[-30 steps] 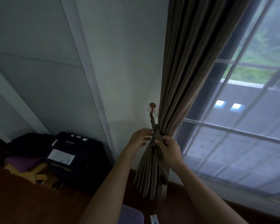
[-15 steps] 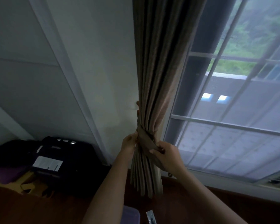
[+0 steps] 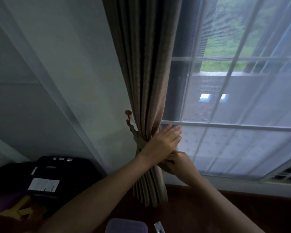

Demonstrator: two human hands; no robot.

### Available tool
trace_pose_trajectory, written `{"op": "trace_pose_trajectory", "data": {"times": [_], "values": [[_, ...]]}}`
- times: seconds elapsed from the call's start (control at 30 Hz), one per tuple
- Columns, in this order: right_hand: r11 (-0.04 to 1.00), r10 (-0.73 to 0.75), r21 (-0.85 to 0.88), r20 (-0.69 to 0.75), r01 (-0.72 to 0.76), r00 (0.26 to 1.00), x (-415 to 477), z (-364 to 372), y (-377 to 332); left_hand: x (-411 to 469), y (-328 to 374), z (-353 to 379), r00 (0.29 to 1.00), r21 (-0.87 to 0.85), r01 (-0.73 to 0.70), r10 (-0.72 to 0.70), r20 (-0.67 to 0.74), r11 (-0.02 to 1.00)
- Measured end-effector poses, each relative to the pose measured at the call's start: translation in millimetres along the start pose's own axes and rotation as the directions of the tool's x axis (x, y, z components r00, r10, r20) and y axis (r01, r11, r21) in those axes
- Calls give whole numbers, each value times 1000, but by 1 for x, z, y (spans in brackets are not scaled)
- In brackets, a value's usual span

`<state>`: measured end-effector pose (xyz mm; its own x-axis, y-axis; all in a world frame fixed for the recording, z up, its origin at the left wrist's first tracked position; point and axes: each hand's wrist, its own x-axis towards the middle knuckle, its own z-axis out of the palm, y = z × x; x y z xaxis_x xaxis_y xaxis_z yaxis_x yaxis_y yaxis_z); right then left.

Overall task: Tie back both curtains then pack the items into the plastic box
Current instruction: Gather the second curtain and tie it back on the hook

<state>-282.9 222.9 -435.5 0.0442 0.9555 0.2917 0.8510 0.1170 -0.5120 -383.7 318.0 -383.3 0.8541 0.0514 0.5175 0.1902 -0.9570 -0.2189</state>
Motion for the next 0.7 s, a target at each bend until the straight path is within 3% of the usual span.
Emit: {"op": "trace_pose_trajectory", "data": {"times": [0.07,0.13,0.2,0.4,0.47,0.5,0.57,0.6,0.7], "values": [[999,37,-40,43,-35,998,0,-7,8,7,-18,13,979,225,-20,-26,201,974],[998,63,-22,71,-61,995,-2,-16,19,7,-32,14,879,458,-55,-175,444,887],[996,90,16,75,-91,993,-3,-26,30,5,-37,15,766,554,-73,-309,564,829],[931,284,172,214,-322,935,3,-43,60,-26,-63,6,737,559,75,-424,527,826],[896,325,242,216,-373,921,13,-45,68,-42,-76,-7,690,569,131,-487,535,812],[867,342,302,215,-396,915,19,-45,70,-52,-82,-11,701,563,136,-480,527,815],[748,381,491,233,-447,894,32,-45,72,-68,-92,-19,719,539,128,-452,528,832],[638,393,619,249,-457,885,38,-44,71,-73,-95,-24,738,529,120,-432,518,840],[110,409,911,322,-397,854,57,-31,60,-79,-101,-37,766,527,125,-419,487,841]]}}
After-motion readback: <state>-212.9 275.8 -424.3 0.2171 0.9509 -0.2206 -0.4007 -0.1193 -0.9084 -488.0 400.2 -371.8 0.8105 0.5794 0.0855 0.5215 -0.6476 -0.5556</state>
